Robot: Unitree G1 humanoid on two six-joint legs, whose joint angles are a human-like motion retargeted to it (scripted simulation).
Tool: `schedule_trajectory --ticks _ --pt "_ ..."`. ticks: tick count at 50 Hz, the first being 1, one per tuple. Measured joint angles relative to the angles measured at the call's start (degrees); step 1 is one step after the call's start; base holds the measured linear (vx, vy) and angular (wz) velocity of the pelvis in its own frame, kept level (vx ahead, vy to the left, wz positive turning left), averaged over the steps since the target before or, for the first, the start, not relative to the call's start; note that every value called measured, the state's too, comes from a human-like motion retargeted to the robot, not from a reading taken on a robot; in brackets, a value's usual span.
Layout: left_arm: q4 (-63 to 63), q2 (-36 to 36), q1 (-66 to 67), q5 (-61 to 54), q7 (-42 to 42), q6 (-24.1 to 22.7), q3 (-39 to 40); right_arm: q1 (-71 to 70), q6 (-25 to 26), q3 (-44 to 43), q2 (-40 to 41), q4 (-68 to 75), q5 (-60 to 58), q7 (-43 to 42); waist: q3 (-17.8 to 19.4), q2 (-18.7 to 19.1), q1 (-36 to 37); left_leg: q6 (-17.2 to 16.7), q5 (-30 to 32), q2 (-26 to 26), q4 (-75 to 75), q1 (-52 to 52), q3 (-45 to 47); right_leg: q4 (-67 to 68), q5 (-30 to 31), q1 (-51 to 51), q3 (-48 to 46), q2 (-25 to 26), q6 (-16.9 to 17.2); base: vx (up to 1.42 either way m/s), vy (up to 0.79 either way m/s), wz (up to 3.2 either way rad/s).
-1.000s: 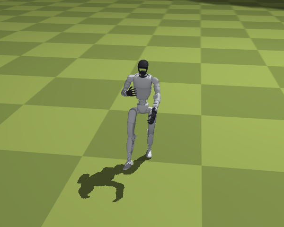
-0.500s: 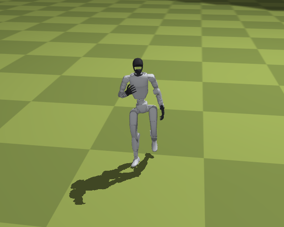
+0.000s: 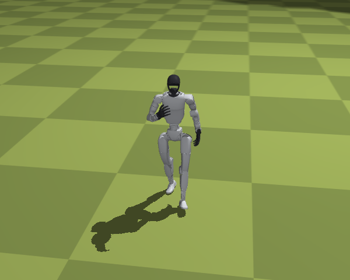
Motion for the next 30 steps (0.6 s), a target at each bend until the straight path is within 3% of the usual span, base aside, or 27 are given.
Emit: schedule_trajectory --ticks 7,13,15,18,25,30 --pt "-1.2 4.0 -7.9 -0.4 3.2 -0.8 -0.7 1.9 -0.2 1.0 0.3 0.9 -1.3 -1.8 -2.0 -0.7 -1.6 1.5 -2.5 1.2 1.1 5.9 -0.1 11.6 7.0 -1.3 1.7 0.4 -1.8 0.54 0.17 -0.08" --pt "-4.0 7.4 -17.5 0.2 7.5 -0.9 -1.9 4.3 0.4 1.1 -0.7 0.9 -1.8 -3.4 -4.9 1.1 -3.8 2.5 -7.5 3.5 4.3 8.2 -2.8 37.4 18.6 -13.9 0.2 1.2 -1.9 0.47 0.2 0.17" --pt "-4.9 8.3 -21.5 0.8 9.0 -0.4 -2.3 4.6 1.0 0.7 -1.2 0.8 -1.5 -4.1 -5.4 1.6 -4.7 2.6 -8.8 3.7 5.2 8.7 -3.7 44.5 19.1 -18.5 -1.6 0.2 -3.1 0.4 0.17 0.34" --pt "-5.8 9.4 -27.8 2.8 10.3 0.5 -3.4 4.6 1.6 0.3 -2.0 0.7 -1.0 -4.8 -5.3 2.3 -6.5 2.4 -10.5 3.4 6.3 10.0 -5.1 49.2 15.0 -23.7 -4.6 -1.9 -6.0 0.37 0.15 0.46" --pt "-7.6 10.8 -40.6 7.1 11.2 0.6 -7.5 4.0 2.0 0.0 -3.5 1.0 -2.1 -5.1 -3.5 2.9 -11.8 1.7 -13.3 1.2 7.1 13.9 -9.2 35.2 8.5 -29.2 -9.6 -4.2 -8.4 0.34 0.09 0.6" --pt "-10.1 11.0 -45.9 6.7 11.3 -0.2 -10.0 3.2 3.5 -0.5 -5.2 1.0 -4.5 -5.5 -0.9 1.0 -16.0 1.0 -15.3 -2.8 7.1 17.8 -13.0 9.6 15.7 -27.3 -9.7 -5.3 -5.4 0.35 0.01 0.73"
